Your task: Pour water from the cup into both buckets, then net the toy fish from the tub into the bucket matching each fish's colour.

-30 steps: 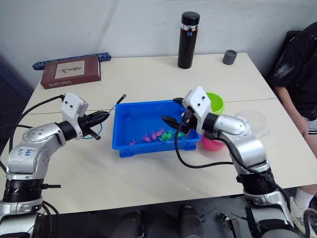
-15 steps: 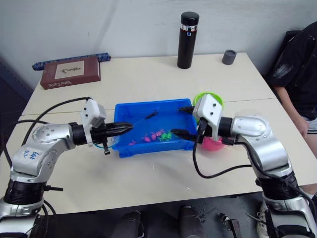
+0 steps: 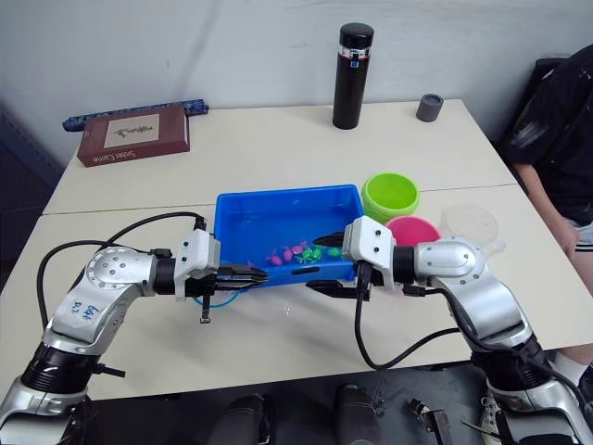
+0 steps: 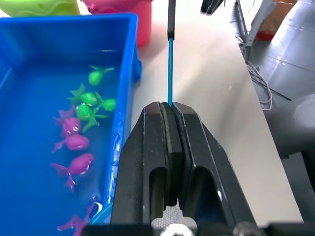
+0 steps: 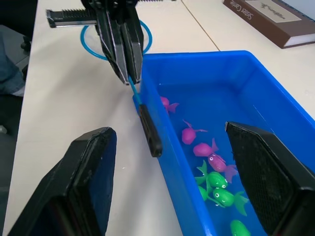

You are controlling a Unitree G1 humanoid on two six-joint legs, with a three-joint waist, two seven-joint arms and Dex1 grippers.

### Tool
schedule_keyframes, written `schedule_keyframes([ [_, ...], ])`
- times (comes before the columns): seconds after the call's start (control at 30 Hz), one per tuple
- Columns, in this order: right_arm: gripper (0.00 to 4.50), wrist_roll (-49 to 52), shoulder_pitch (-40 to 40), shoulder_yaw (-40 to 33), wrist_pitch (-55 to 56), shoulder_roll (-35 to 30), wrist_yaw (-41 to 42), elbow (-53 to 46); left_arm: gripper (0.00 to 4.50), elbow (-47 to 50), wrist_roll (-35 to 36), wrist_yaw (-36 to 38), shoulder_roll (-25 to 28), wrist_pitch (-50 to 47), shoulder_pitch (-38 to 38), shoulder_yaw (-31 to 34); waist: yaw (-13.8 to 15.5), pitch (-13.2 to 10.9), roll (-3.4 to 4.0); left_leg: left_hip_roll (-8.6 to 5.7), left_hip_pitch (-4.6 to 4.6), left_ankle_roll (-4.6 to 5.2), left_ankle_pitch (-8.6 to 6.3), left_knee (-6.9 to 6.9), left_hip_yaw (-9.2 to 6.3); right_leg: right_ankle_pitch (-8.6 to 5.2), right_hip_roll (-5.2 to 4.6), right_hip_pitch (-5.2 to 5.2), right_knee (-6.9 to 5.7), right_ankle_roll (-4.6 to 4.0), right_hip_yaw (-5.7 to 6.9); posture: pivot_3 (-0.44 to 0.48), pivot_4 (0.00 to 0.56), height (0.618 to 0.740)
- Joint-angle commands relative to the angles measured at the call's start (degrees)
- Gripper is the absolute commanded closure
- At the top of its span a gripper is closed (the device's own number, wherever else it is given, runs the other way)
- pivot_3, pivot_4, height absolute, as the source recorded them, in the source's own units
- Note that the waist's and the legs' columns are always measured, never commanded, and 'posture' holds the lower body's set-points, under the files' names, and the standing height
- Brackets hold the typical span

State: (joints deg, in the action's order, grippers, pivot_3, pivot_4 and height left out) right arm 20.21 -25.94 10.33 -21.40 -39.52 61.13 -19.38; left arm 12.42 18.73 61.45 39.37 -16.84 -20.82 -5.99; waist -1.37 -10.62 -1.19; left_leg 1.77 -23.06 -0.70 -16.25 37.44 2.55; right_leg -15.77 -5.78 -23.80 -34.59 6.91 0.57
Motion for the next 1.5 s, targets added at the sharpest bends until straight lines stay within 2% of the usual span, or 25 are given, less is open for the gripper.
schedule_keyframes([
  [0.03,0.72,0.2,-0.7,0.4,1.0,0.1,1.1,-2.3,4.45,0.0,-0.7,0.5,-0.3,2.4,-0.5,-0.4,0.0,0.0,0.0,0.0,0.0,0.0,0.0,0.0,0.0,0.0,0.0,0.0,-0.01,0.0,0.0,0.0,0.15,0.74],
  [0.9,0.72,-0.2,-1.1,3.7,0.3,1.8,2.3,-1.2,4.45,-1.1,-1.4,-1.1,-1.7,5.1,-1.2,-0.5,0.0,0.0,0.0,0.01,0.0,0.02,-0.01,0.33,-0.05,0.0,0.02,0.04,-0.29,0.0,-0.01,0.0,0.15,0.74],
  [0.93,1.24,-0.2,-1.2,3.7,0.3,1.9,2.3,-1.2,4.5,-1.0,-1.4,-1.1,-1.7,5.1,-1.1,-0.5,0.0,0.0,0.0,0.01,0.0,0.01,-0.01,0.34,-0.05,0.0,0.02,0.04,-0.3,0.0,-0.01,0.0,0.15,0.74],
  [0.97,1.51,-0.2,-1.2,3.8,0.3,1.9,2.3,-1.2,4.5,-0.9,-1.4,-1.1,-1.7,5.0,-1.0,-0.5,0.0,0.0,0.0,0.01,0.0,0.01,-0.01,0.34,-0.05,0.0,0.02,0.04,-0.3,0.0,-0.01,0.0,0.15,0.74],
  [1.17,4.47,-0.3,-1.3,3.8,0.4,2.0,2.3,-1.1,4.5,-0.6,-1.4,-1.0,-1.7,5.2,-0.5,-0.5,0.0,0.0,0.0,0.01,0.0,0.01,-0.01,0.38,-0.06,0.0,0.02,0.04,-0.34,0.0,-0.01,0.0,0.15,0.74],
  [1.5,4.47,-0.7,-1.3,4.0,0.6,2.3,2.0,-0.9,4.5,-0.4,-1.3,-1.4,-2.2,5.1,-0.5,-0.6,0.0,0.0,0.0,0.01,0.0,0.01,-0.01,0.42,-0.06,0.0,0.02,0.04,-0.38,0.0,-0.02,0.0,0.15,0.74],
])
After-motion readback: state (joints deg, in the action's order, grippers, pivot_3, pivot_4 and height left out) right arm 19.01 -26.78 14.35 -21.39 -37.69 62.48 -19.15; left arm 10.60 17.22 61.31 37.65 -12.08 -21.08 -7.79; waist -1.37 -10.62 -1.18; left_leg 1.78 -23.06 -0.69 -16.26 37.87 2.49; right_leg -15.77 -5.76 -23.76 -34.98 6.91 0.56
